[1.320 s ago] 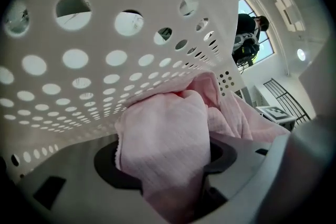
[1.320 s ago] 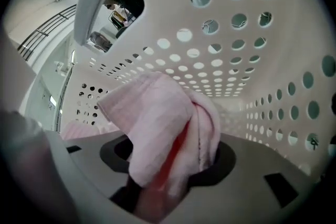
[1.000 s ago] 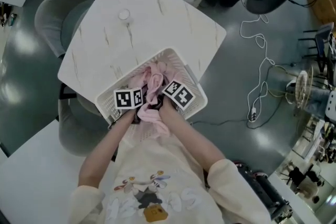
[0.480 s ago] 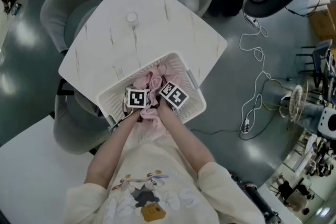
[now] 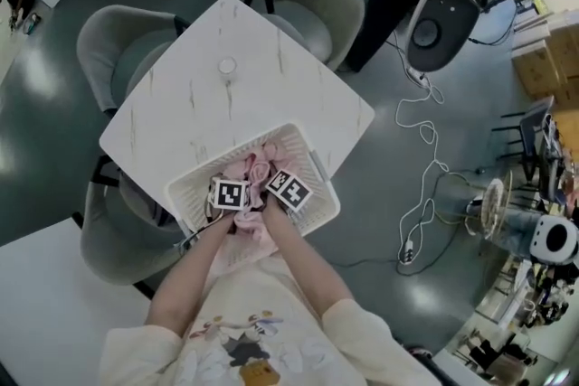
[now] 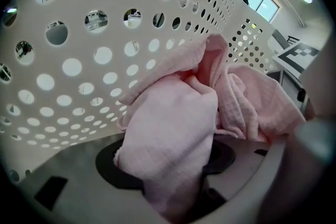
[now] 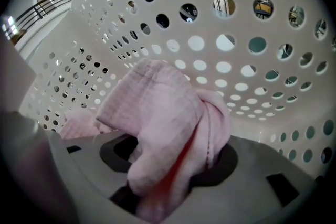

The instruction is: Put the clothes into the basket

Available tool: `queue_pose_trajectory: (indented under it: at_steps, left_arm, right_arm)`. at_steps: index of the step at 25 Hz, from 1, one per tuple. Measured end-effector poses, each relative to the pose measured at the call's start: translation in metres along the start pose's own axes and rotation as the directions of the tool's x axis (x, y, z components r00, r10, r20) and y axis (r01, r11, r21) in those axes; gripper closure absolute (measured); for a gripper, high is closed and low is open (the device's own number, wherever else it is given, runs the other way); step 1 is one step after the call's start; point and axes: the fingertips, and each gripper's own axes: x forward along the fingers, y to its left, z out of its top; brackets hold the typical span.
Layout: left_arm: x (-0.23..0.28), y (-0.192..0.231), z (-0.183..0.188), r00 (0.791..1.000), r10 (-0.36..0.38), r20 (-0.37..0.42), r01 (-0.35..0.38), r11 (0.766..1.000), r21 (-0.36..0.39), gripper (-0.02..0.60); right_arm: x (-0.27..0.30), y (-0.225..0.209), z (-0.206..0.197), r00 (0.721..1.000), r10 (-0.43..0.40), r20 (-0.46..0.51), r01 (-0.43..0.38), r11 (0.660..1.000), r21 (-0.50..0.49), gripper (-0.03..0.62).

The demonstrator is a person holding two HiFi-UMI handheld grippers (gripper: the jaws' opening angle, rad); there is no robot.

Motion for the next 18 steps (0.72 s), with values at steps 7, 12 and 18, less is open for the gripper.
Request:
queue_pose_trajectory:
  at_steps: [7,12,18]
  left_arm:
    - [-0.017,-0.001,0.005,0.997,-0.061,-0.042,0.060,0.998,-0.034,0.295]
    - [-0.045,-0.013,0.013,1.000,-0.026,-0.009,0.028,0.986,0.164,0.295]
    - [-0.081,-0.017,0.017,0.997,-0.058,0.048,0.050,0.987,0.150,0.295]
  right_arm:
    - [-0.012,0.001,0.001,1.000,0.013,-0.024,-0.012,0.999,0.053,0.333]
    - [-0.036,0.008,0.014,1.000,-0.027,0.004,0.027,0.999,-0.042,0.333]
    - [-0.065,0.022,0.025,0.999,0.042,0.010,-0.042,0.999,0.018,0.305]
